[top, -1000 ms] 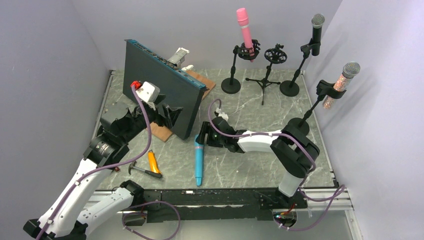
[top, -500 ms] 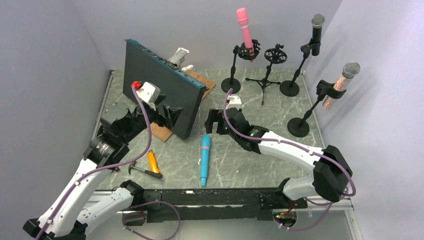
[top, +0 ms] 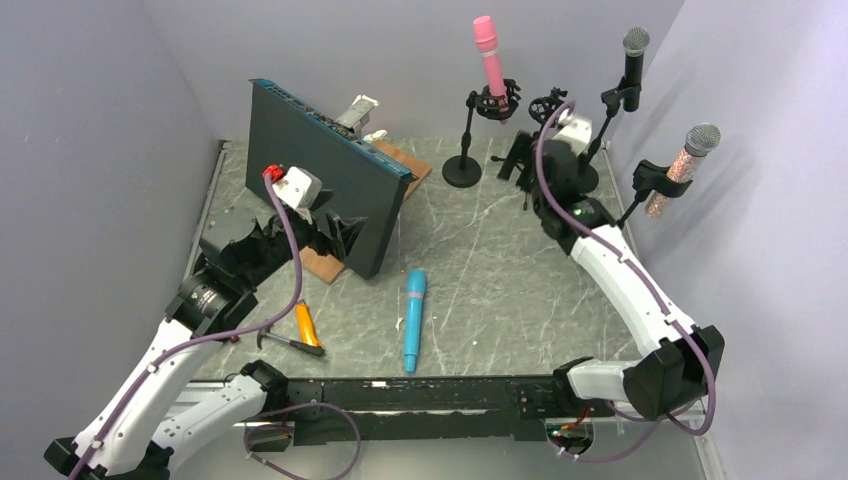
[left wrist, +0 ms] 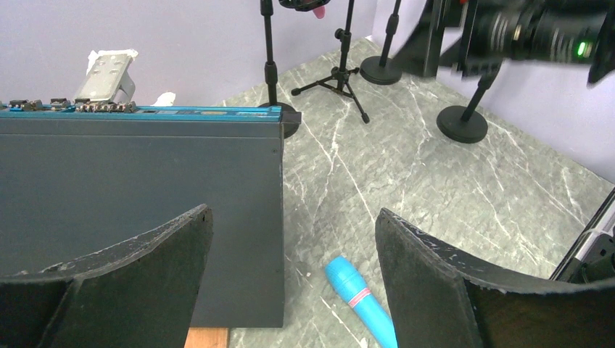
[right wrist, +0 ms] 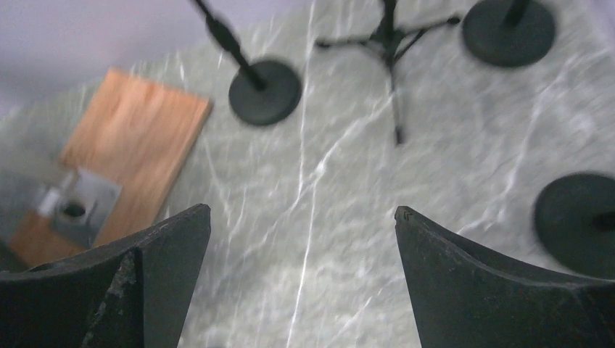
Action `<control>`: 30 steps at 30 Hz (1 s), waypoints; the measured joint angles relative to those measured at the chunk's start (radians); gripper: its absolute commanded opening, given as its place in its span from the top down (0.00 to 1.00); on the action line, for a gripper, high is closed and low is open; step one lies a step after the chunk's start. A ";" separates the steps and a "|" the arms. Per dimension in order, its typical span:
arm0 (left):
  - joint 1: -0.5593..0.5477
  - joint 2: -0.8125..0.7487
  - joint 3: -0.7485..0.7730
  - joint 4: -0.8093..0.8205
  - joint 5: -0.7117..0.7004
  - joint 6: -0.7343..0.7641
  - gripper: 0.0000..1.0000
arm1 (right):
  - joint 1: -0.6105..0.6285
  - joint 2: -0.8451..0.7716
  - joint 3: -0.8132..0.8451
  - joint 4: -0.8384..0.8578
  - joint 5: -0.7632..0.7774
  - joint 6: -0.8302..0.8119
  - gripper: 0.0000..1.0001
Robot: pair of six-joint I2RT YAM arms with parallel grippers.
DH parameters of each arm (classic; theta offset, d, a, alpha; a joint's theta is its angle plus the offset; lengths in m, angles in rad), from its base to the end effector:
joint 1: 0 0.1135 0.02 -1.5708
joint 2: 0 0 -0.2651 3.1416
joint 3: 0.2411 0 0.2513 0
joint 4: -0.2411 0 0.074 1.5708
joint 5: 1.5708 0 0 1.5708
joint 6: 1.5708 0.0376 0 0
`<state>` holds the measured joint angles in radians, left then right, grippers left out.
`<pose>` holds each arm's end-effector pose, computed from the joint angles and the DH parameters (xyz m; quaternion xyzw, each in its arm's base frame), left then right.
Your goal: Remove the microphone from the stand
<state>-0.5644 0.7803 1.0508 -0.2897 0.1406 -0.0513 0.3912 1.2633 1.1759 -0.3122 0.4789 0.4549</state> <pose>0.1340 -0.0911 0.4209 0.2283 0.6763 -0.2595 0.6505 0.2719 0.0934 0.3629 0.1568 0.8050 0.0402 0.5707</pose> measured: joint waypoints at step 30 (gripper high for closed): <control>-0.052 -0.008 -0.009 0.000 -0.042 0.032 0.12 | -0.220 0.387 0.609 -0.155 -0.092 -0.300 0.00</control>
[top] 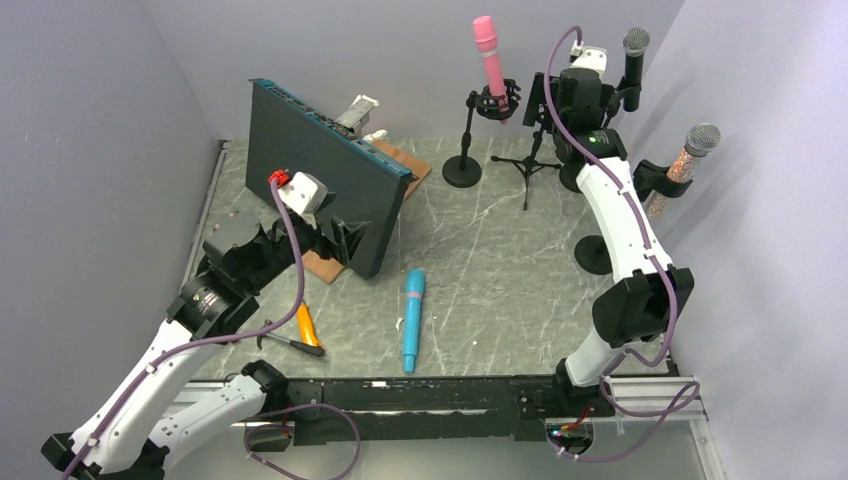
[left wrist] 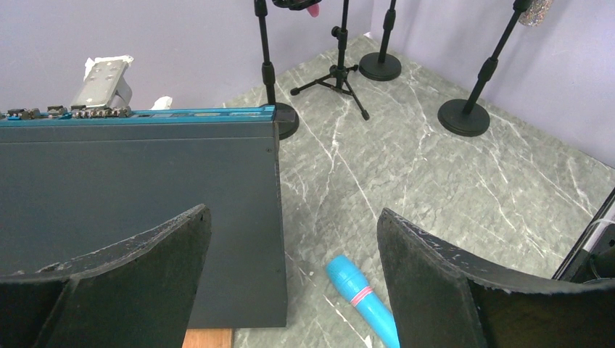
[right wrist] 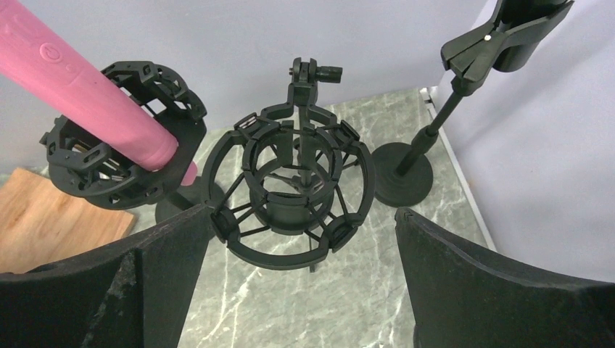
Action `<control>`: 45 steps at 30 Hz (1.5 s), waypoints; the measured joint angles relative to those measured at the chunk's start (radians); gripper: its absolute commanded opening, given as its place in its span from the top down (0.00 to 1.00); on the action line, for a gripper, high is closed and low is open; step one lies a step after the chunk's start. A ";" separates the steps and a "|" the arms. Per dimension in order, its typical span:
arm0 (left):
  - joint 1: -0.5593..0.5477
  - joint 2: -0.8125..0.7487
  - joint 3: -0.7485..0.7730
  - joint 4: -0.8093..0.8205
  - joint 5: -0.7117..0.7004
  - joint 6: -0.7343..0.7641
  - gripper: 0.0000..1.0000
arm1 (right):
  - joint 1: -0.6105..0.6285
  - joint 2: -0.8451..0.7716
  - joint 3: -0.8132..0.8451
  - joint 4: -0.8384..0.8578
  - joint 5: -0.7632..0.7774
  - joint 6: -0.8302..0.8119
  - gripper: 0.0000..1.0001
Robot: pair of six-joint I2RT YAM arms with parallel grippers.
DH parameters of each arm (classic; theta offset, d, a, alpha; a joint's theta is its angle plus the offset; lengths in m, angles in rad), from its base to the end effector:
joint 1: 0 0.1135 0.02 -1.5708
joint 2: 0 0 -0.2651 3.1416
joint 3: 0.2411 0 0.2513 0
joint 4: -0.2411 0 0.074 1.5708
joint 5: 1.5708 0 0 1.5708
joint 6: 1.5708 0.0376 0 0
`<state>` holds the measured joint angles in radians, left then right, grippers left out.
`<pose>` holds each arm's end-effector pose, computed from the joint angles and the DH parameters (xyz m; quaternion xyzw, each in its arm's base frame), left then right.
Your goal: Remove the microphone from the stand
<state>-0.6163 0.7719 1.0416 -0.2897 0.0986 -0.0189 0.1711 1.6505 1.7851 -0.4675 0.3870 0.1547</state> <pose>0.1290 -0.0959 0.4190 0.2429 0.6715 -0.2518 0.6532 0.3746 0.0503 0.4344 0.1050 0.8002 -0.0622 0.5872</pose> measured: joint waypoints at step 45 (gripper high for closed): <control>-0.014 0.010 -0.006 0.000 0.001 0.000 0.12 | -0.309 -0.118 -0.467 0.507 -0.591 1.175 0.10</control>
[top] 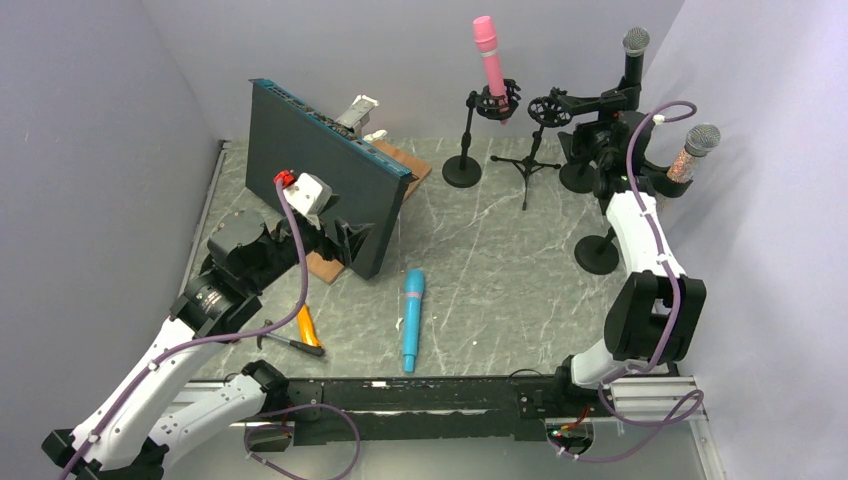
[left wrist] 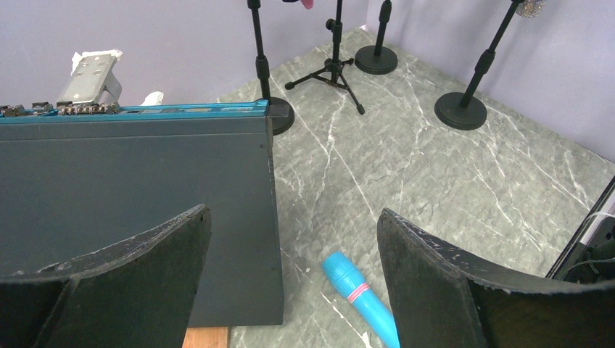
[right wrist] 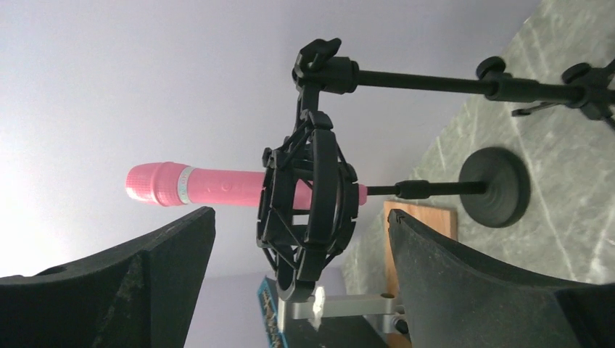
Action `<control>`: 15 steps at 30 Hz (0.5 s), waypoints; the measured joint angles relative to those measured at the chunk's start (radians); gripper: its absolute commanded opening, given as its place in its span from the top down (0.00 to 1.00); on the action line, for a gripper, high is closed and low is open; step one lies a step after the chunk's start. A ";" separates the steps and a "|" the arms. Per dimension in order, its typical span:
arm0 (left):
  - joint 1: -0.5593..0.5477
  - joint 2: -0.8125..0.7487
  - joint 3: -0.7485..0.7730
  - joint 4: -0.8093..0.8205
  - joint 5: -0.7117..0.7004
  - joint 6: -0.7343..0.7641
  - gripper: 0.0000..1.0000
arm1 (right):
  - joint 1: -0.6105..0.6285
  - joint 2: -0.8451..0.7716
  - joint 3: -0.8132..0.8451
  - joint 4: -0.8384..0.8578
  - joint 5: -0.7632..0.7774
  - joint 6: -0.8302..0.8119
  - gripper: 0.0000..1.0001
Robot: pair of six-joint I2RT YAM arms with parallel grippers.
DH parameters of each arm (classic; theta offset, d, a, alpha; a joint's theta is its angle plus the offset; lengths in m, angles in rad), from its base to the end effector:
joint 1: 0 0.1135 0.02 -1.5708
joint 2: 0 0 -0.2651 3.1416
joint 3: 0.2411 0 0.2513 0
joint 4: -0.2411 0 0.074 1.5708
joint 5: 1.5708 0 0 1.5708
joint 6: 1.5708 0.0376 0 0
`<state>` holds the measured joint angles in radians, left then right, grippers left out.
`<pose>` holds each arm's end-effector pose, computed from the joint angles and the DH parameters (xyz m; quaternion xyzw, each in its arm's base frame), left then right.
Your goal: Remove the microphone from the stand
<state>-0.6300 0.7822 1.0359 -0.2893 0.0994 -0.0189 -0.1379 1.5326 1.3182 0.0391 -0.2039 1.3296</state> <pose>0.1307 -0.0999 0.4157 0.2491 0.6750 -0.2550 0.6460 0.3677 -0.0434 0.3658 0.4619 0.6099 0.4233 0.4852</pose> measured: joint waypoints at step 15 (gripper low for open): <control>-0.005 -0.008 0.000 0.000 0.000 0.000 0.12 | 0.059 0.066 -0.048 0.160 0.004 0.147 0.43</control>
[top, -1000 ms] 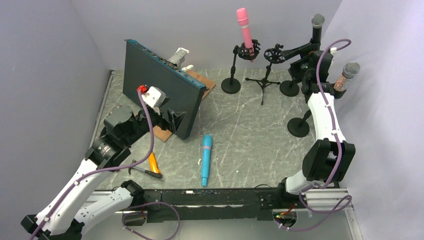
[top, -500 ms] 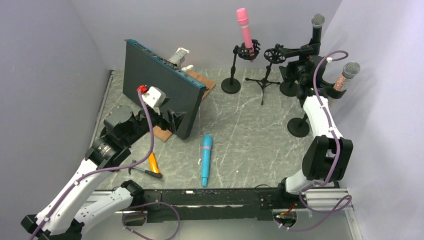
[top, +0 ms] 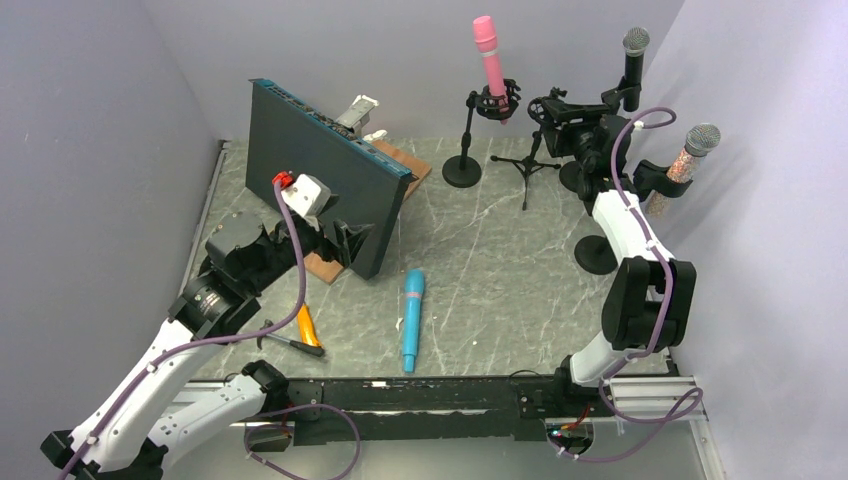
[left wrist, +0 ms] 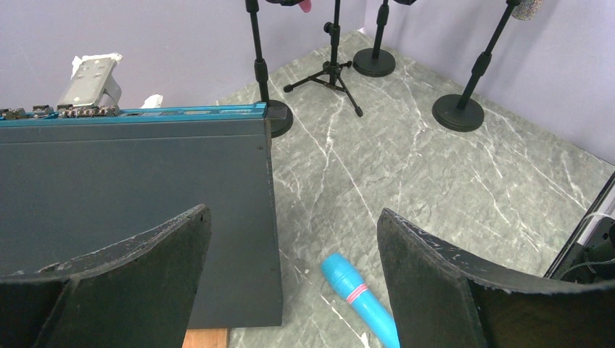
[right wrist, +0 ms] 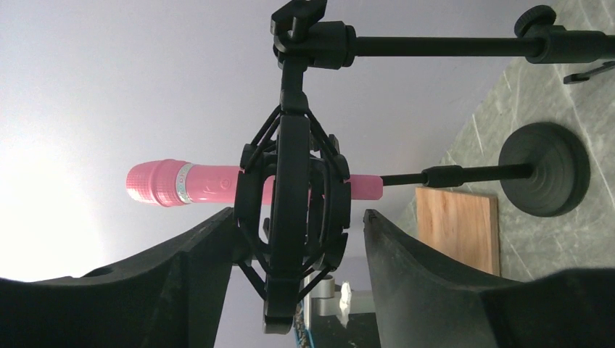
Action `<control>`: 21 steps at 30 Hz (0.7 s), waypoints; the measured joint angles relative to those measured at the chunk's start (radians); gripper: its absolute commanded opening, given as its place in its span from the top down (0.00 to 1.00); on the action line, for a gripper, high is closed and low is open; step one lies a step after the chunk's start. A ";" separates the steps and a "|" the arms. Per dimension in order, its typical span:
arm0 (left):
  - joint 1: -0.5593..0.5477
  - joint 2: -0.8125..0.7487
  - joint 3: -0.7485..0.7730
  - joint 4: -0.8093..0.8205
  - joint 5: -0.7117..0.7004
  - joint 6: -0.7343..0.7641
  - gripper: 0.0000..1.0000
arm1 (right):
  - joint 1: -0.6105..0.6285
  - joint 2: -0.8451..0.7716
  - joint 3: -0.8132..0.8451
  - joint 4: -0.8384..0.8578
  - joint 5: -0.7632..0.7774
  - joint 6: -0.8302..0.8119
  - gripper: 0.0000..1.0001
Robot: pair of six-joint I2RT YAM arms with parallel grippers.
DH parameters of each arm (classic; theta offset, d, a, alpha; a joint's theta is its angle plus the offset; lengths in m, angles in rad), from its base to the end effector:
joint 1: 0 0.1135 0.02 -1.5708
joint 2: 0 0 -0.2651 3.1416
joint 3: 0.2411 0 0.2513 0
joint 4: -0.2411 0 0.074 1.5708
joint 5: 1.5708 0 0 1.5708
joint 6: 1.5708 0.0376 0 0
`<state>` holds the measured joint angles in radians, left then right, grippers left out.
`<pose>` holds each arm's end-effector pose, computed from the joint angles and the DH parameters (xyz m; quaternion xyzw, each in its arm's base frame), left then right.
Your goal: Remove the microphone from the stand
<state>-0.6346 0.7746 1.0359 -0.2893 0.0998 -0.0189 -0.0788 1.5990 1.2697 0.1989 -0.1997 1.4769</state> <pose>0.1284 -0.0991 0.4168 0.2501 0.6718 -0.2573 0.6480 0.3871 -0.0231 0.3419 0.4780 0.5790 0.4796 0.4541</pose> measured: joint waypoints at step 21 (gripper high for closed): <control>0.000 0.000 0.000 0.000 0.000 0.000 0.12 | 0.000 -0.063 -0.068 0.045 -0.072 0.003 0.62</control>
<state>-0.6350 0.7742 1.0359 -0.2893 0.1001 -0.0189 -0.0788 1.5356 1.2018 0.2443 -0.2714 1.4803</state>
